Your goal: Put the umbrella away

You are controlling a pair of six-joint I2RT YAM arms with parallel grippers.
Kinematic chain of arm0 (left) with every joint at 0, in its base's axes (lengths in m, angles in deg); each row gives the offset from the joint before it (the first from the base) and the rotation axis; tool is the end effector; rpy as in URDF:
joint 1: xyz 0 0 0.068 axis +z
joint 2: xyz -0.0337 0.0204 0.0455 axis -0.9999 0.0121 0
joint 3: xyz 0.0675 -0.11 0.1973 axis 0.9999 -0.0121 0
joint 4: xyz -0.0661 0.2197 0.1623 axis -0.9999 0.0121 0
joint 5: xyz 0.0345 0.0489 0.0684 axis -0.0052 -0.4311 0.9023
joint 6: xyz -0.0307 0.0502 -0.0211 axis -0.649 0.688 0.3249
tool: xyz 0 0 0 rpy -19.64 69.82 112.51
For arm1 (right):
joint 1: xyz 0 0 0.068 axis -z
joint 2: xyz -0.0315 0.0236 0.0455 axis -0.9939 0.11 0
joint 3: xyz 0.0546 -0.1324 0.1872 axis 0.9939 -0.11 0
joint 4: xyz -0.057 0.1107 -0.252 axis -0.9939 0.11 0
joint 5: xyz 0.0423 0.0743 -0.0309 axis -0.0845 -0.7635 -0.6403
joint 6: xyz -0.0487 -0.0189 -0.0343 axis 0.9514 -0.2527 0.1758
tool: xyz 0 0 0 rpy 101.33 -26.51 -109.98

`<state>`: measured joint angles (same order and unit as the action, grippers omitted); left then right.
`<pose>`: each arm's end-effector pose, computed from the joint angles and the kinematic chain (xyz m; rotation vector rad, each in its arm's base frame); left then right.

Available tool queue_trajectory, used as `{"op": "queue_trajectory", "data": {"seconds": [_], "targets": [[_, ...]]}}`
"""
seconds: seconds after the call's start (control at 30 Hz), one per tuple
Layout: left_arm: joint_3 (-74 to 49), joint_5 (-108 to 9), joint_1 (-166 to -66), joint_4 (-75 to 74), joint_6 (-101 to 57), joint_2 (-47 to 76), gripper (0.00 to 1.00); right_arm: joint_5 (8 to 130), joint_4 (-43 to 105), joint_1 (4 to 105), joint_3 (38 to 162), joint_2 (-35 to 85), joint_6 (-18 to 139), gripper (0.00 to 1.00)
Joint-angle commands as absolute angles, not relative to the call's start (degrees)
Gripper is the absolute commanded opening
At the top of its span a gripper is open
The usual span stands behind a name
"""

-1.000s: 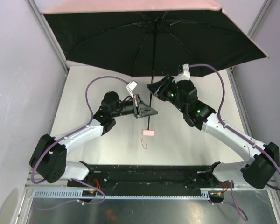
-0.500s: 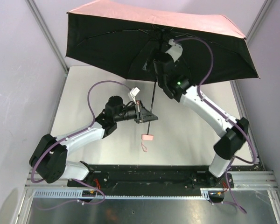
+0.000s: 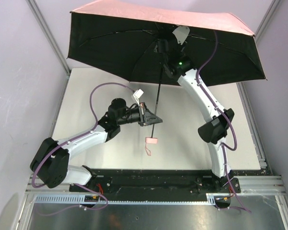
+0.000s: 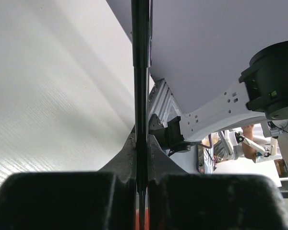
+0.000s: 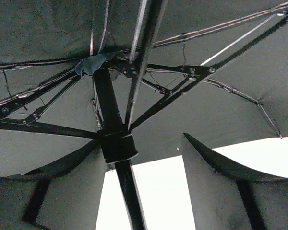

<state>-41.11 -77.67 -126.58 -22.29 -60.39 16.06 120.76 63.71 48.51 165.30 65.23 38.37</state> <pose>0.2497 -0.2257 0.2191 0.3262 1.9896 -1.6015 0.4052 0.2452 0.4263 0.4388 1.6893 0.1254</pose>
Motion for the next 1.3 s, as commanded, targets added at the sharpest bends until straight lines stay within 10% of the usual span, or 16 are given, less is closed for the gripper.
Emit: {"op": "queue_trajectory", "data": {"seconds": [0.0,0.37,0.47,0.53,1.27], "targets": [[-40.5,-77.7,-126.7,-25.3,-58.7,13.9,0.0,121.7,62.0,49.7,169.3,66.3,43.5,0.61],[-40.8,-77.4,-126.7,-25.2,-59.1,14.1,0.0,128.0,49.8,47.5,171.0,68.4,53.4,0.51],[-41.0,-77.2,-126.7,-25.1,-59.1,14.1,0.0,131.3,47.0,46.7,170.6,68.3,56.3,0.11],[-41.0,-77.0,-126.6,-25.1,-59.1,14.1,0.0,131.9,45.6,46.3,169.6,67.7,58.0,0.03],[-36.8,-81.8,-119.4,-24.7,-56.9,9.9,0.0,108.6,42.7,35.8,117.9,37.5,33.3,0.0]]}}
